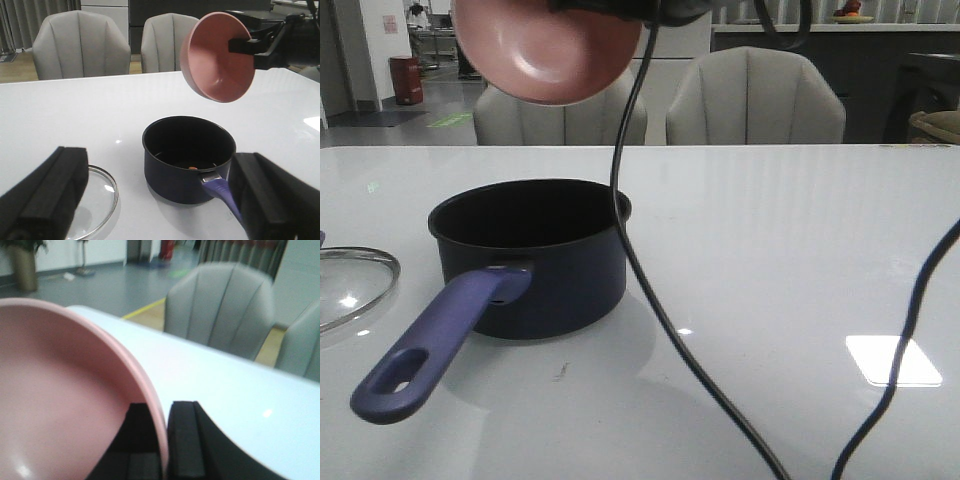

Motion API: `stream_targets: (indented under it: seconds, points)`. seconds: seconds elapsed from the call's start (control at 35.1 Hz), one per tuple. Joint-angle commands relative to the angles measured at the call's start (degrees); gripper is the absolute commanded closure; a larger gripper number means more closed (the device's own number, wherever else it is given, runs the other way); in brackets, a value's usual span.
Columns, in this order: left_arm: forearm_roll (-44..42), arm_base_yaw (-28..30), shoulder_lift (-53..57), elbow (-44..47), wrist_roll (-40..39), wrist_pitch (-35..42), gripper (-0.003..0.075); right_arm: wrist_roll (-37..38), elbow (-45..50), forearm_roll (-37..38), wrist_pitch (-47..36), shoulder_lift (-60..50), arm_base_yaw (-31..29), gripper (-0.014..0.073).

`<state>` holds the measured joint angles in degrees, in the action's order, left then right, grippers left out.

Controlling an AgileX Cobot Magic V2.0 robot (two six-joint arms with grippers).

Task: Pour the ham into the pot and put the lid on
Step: 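Carry the empty pink bowl back and lower it onto the table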

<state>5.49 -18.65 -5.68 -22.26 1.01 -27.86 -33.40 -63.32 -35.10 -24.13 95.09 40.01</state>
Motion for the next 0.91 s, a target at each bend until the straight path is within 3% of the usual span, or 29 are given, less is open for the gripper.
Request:
stream_targets:
  seconds: [0.0,0.14,0.37,0.6,0.71,0.88]
  points:
    - [0.43,-0.48,-0.65,-1.37,0.1,4.73,0.0115,0.27,-1.75,-2.26,9.05,-6.55,-2.4,0.0457]
    - [0.43,-0.48,-0.65,-1.37,0.1,4.73,0.0115,0.27,-1.75,-2.7,21.34,-8.55,-7.18,0.0457]
    - [0.43,-0.48,-0.65,-1.37,0.1,4.73,0.0115,0.32,-1.75,-2.37,41.24,-8.87,-21.55,0.0457]
    - [0.43,-0.48,-0.65,-1.37,0.1,4.73,0.0115,3.75,-1.56,2.45,49.06,-6.29,-33.01,0.0457]
    - [0.43,-0.48,-0.65,-1.37,0.1,4.73,0.0115,8.71,-1.56,4.15,51.05,-3.67,-35.65,0.0457]
    - [0.43,-0.48,-0.65,-1.37,0.1,4.73,0.0115,9.4,-1.69,6.66,54.04,0.74,-37.68,0.0457]
